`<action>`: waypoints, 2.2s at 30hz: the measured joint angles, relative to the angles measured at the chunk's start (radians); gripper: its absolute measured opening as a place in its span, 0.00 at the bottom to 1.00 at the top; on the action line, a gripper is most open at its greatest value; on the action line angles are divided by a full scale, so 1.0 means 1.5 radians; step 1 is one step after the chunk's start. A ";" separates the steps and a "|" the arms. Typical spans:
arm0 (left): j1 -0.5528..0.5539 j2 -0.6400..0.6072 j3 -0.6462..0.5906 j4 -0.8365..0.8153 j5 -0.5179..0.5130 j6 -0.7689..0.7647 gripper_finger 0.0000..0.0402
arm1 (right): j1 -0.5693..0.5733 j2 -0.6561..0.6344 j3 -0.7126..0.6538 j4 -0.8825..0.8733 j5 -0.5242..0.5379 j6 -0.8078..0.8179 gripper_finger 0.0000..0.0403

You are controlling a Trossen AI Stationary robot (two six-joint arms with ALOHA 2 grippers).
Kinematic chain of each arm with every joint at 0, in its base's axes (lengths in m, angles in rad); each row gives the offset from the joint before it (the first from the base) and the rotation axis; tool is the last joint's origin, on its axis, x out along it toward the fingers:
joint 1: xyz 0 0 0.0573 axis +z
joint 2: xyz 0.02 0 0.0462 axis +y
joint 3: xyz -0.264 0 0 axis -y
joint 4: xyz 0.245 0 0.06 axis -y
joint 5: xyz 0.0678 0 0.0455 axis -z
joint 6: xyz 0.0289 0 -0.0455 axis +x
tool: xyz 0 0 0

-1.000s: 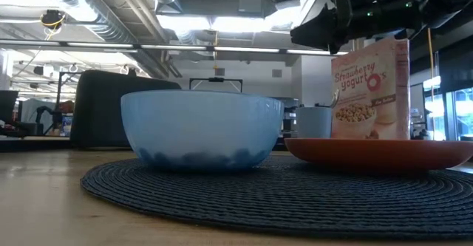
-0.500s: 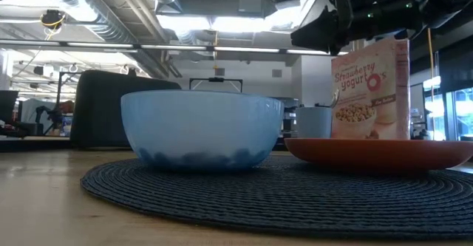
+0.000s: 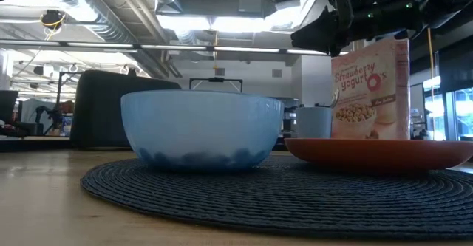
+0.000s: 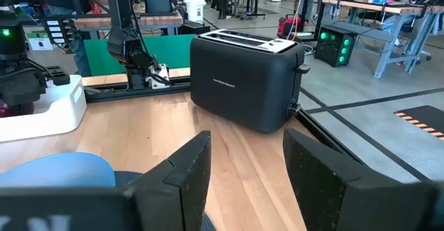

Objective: Arrange a breakfast setting
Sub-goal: Put the apple on the orange plate

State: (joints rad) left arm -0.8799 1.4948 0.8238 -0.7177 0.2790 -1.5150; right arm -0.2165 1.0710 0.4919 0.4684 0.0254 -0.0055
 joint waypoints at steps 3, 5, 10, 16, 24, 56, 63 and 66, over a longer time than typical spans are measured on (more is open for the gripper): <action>0.001 0.000 0.000 0.000 0.000 0.005 0.03 | 0.000 0.000 0.000 0.000 0.000 0.000 0.42; 0.001 -0.001 0.000 -0.001 0.000 0.005 0.03 | 0.000 0.000 0.000 0.000 0.000 0.000 0.42; 0.001 -0.012 0.015 -0.043 -0.003 0.006 0.03 | 0.000 0.000 0.000 0.000 0.000 0.000 0.42; 0.000 -0.059 0.066 -0.145 -0.061 0.007 0.03 | 0.000 0.000 0.000 0.000 -0.003 0.008 0.42; 0.039 -0.122 0.152 -0.280 -0.268 0.100 0.03 | 0.000 0.014 0.001 0.014 -0.098 0.013 0.42; 0.526 -0.065 0.232 0.357 -0.302 1.118 0.02 | 0.110 0.157 0.096 0.095 -0.195 -0.057 0.91; 0.574 -0.014 0.232 0.438 -0.227 1.144 0.02 | 0.110 0.174 0.143 0.000 -0.181 -0.074 0.91; 0.584 0.002 0.232 0.466 -0.198 1.146 0.02 | 0.110 0.183 0.145 -0.001 -0.181 -0.074 0.91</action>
State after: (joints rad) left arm -0.0038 1.4972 1.1713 -0.0185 -0.0187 0.2045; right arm -0.0521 1.3453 0.7090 0.4669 -0.2467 -0.1170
